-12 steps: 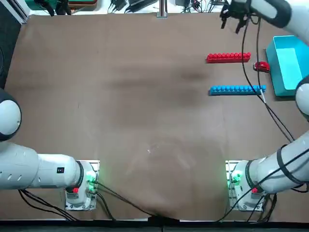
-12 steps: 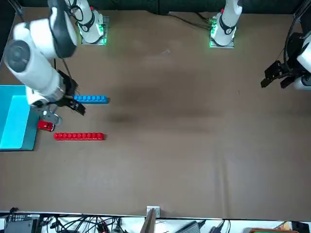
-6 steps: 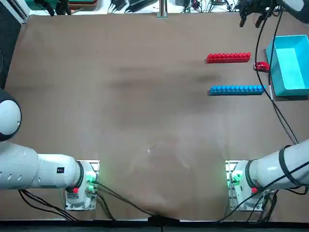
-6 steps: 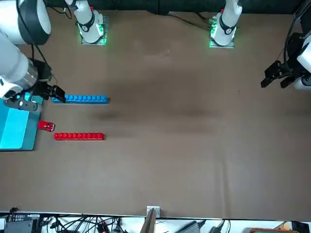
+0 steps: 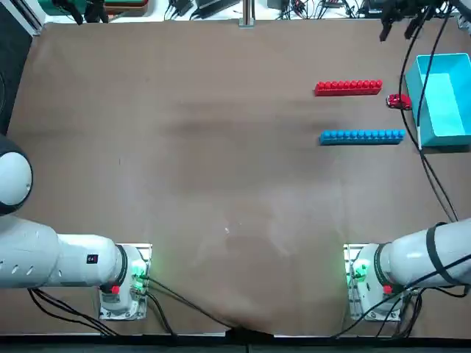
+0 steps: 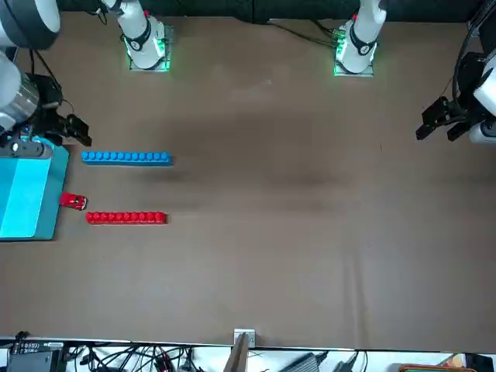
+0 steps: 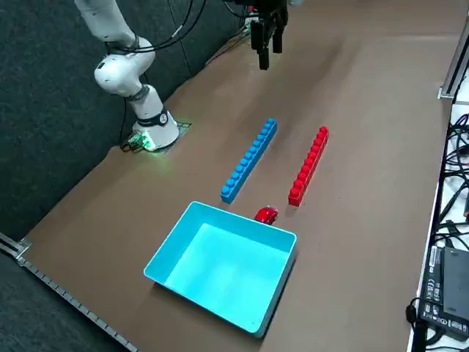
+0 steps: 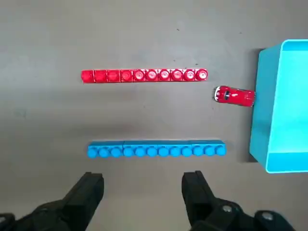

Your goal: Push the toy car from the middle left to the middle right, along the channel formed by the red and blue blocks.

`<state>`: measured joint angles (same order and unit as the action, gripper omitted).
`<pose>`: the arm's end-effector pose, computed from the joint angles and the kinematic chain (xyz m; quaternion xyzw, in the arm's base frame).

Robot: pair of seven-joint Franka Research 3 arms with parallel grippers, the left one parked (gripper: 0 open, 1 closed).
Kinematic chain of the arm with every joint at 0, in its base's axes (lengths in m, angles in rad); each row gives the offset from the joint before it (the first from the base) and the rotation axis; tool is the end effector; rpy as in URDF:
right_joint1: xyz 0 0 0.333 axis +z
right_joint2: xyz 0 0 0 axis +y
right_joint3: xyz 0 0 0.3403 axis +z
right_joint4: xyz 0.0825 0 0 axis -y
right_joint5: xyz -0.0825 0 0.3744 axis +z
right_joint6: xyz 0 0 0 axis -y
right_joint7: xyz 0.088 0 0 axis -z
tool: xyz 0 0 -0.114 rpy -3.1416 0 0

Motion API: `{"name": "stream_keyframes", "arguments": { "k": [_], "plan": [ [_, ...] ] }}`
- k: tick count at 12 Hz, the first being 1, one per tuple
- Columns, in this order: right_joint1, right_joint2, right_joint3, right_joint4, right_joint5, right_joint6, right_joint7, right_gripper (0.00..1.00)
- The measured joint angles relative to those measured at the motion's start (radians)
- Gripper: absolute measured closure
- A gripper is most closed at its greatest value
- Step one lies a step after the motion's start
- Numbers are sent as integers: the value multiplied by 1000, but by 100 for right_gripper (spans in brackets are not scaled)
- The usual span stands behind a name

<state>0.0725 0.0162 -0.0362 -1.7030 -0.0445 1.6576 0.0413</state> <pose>0.5511 0.0154 0.5791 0.9993 0.0001 -0.0299 0.0236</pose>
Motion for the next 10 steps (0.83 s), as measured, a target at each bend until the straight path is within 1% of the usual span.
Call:
{"name": "stream_keyframes", "arguments": {
  "k": [6,10],
  "plan": [
    [-27,-68,1,0,0,-42,-9,0],
    [-31,-85,1,1,1,-49,-8,0]
  ]
}}
